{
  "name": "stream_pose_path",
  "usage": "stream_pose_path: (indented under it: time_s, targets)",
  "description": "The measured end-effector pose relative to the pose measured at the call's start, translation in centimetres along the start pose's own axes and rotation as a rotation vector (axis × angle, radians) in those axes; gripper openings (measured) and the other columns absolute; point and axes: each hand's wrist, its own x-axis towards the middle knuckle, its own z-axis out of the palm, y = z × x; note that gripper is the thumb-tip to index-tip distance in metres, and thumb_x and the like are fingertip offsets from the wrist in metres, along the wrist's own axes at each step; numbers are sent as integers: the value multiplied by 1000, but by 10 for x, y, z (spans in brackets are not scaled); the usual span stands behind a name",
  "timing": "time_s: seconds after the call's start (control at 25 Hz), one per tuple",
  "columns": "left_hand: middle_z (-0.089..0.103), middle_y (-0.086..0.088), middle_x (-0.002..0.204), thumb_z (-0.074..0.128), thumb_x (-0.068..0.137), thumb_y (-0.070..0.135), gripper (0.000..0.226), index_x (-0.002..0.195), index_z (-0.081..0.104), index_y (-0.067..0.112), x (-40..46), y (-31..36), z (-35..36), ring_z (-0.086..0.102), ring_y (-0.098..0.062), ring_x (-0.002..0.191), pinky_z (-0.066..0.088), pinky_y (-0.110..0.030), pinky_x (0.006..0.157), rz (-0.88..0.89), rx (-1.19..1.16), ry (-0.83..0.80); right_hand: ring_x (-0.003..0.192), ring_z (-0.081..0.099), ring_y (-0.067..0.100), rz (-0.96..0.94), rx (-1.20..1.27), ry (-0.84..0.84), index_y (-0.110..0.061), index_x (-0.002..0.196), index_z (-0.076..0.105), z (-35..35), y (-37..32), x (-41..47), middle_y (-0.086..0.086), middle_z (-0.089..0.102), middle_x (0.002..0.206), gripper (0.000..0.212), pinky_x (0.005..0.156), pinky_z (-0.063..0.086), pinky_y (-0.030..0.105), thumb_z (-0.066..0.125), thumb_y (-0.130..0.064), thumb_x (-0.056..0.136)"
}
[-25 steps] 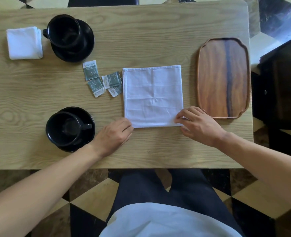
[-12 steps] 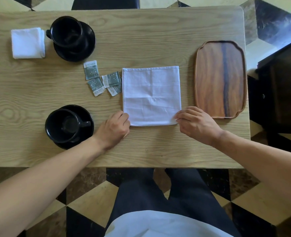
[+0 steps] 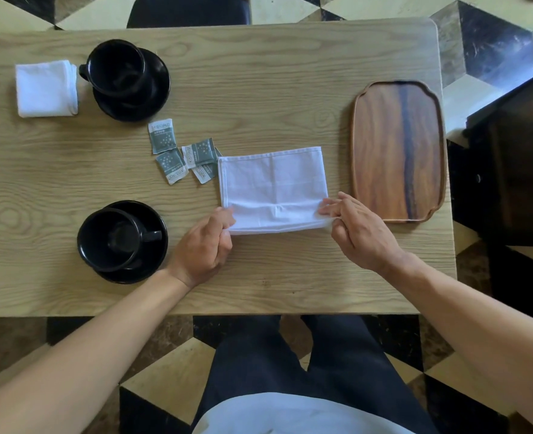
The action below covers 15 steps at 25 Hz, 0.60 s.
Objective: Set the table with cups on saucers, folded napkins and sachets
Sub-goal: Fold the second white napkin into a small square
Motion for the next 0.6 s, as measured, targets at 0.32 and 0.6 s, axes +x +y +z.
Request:
stream_pose_path:
  time_s: [0.32,0.6]
  targets:
    - [41,-20,156,68,91,44,63,127,56,-6,-3,-29,4,36,-32,148,32,-54,119,315,368,-213,133,54,30,-179,-199,-177,-3,115,59,-5,14,2,11,64,129,38,117,37,38,66,-33,92]
    - [34,-22,159,59,92,56,73,143,53,4,-17,-28,15,26,-37,151,25,-60,119,408,509,-261,141,46,37,-435,-364,-266,-6,125,71,-5,26,-4,18,53,148,44,114,40,56,78,-12,82]
